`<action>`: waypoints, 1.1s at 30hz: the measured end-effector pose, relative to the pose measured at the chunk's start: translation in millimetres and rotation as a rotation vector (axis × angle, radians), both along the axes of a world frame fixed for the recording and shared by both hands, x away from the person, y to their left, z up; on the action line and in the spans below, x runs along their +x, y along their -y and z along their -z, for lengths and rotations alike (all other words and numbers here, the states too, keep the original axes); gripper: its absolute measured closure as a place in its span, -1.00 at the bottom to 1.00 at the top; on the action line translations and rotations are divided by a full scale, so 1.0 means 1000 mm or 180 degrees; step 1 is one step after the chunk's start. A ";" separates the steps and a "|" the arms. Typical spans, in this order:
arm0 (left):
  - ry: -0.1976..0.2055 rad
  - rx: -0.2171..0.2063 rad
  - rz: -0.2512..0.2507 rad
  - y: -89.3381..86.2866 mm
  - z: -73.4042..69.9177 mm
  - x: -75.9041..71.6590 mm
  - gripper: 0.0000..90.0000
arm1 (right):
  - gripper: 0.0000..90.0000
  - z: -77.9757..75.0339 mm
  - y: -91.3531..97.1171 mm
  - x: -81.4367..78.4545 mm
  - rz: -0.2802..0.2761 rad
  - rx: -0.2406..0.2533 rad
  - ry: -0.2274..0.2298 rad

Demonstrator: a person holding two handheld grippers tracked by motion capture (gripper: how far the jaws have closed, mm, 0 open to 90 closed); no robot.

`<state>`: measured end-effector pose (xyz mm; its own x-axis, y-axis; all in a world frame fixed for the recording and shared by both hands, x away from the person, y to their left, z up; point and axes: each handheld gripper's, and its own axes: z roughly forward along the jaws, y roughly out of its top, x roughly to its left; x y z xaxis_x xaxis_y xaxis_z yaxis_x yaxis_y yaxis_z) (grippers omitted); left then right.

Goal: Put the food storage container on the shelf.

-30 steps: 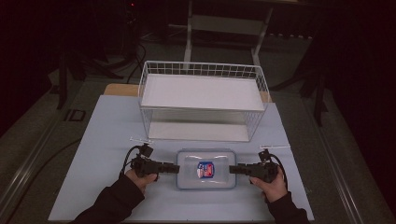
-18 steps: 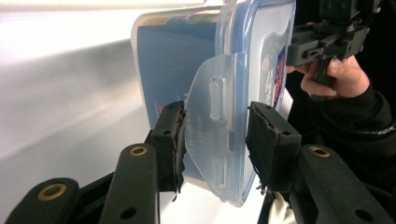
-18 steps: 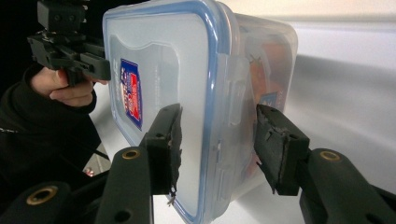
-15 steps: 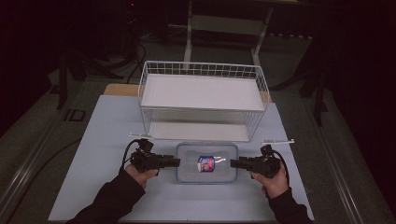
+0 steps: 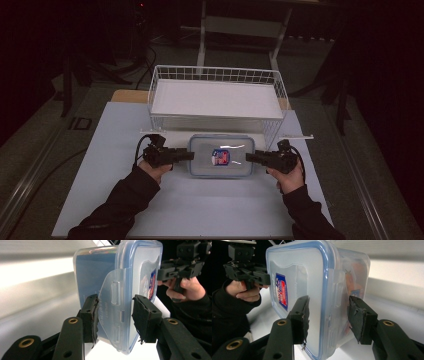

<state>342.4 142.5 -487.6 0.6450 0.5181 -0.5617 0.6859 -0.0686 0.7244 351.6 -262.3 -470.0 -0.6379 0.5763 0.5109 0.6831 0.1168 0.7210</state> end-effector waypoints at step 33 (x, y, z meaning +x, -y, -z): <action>0.0279 -0.0078 -0.0545 0.010 0.027 0.048 0.14 | 0.13 0.024 -0.006 0.052 0.0339 0.0068 0.0089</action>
